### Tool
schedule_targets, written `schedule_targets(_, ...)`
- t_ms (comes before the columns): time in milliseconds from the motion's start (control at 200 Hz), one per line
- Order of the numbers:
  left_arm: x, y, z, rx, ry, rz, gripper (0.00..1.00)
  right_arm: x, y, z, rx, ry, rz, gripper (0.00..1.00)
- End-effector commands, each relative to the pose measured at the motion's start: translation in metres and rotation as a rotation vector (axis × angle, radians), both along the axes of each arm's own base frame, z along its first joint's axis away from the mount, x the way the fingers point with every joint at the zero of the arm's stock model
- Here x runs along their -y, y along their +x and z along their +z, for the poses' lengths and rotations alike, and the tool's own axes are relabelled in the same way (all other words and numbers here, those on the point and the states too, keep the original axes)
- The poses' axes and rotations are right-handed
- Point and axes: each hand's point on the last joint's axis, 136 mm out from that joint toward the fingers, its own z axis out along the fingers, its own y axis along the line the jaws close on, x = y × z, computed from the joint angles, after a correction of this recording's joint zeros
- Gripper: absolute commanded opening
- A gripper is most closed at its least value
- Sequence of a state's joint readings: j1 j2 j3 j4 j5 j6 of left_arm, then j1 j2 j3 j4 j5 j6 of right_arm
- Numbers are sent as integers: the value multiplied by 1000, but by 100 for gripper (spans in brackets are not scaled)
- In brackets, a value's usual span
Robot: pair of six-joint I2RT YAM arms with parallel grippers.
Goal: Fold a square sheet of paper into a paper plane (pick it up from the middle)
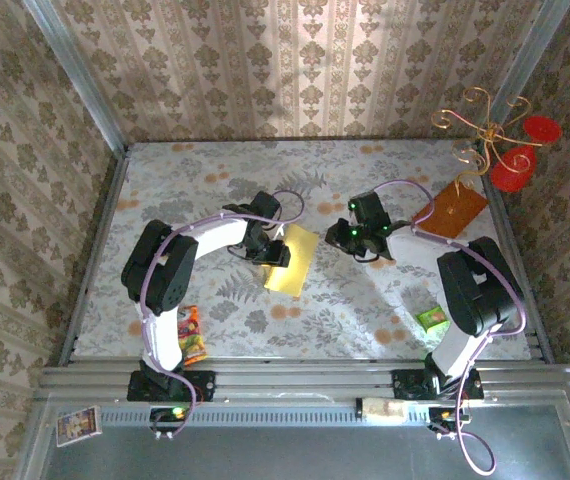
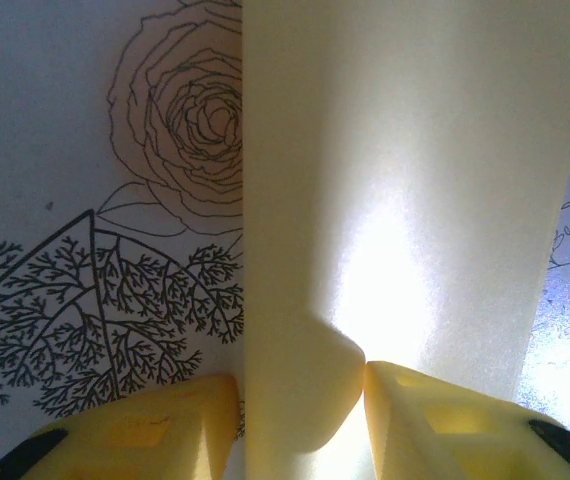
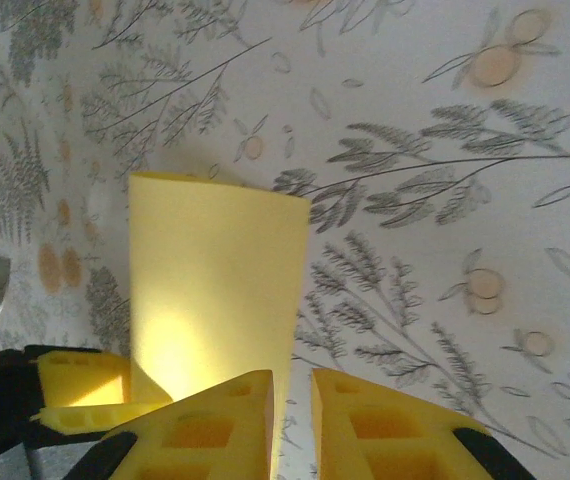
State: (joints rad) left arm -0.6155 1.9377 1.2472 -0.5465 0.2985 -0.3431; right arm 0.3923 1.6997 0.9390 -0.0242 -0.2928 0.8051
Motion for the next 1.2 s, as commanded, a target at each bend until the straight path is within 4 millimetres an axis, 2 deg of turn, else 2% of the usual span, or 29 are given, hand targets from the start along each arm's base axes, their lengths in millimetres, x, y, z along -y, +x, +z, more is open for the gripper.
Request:
schedule_targets(0,-4,-28,-47,-109,77,-31,41,-18,-12,-11,-43,44,35,18)
schedule_targets(240,-6,-29,-49,-112,83,-26,42,-55,-28,-24,-99,90,113,13)
schedule_targets(500,-8,-30,-52,-117,91,-15,42,-72,-33,-34,-133,115,152,12)
schedule_targets(800,-8,-31,-52,-118,91,-16,43,-77,-36,-43,-161,110,185,11)
schedule_targets(1195,-9,-27,-47,-103,82,-22,42,-50,-60,-80,-278,-38,184,10)
